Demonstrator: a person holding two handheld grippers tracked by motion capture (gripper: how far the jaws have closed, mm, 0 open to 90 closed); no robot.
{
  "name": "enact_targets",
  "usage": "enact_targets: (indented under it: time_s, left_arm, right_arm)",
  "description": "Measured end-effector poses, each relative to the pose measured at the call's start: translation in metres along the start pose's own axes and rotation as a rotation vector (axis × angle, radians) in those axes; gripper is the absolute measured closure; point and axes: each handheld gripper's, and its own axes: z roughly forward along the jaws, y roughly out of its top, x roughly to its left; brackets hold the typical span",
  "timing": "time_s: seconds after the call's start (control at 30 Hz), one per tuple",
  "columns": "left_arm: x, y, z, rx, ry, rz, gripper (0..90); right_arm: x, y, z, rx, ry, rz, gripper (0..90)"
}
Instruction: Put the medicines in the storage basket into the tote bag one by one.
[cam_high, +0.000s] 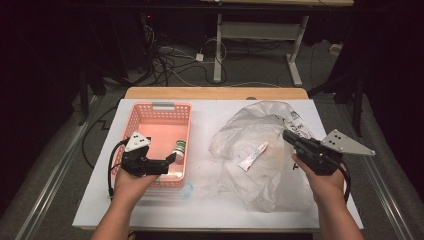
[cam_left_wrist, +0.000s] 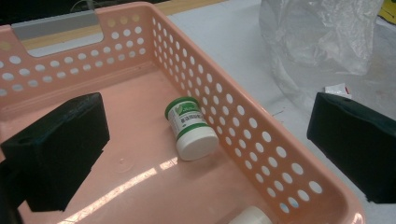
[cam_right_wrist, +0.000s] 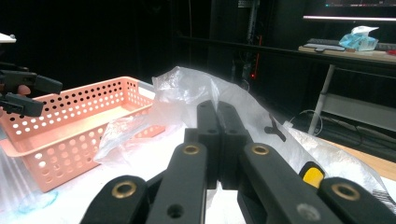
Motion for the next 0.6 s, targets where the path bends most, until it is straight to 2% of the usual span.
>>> enact_targets:
  time_s: [0.1,0.3,0.6]
  left_arm:
    - [0.002,0.000,-0.001,-0.005,-0.003,-0.012,0.0]
    - [0.003,0.004,0.001,-0.011,-0.013,-0.010,0.0]
    - [0.007,0.029,0.015,-0.005,-0.013,-0.005,0.0]
  right_arm:
    - [0.000,0.000,0.000,-0.002,-0.001,-0.002,90.0]
    - [0.000,0.001,0.000,-0.003,-0.002,-0.004,90.0]
    - [0.001,0.001,0.001,-0.004,0.001,-0.007,90.0]
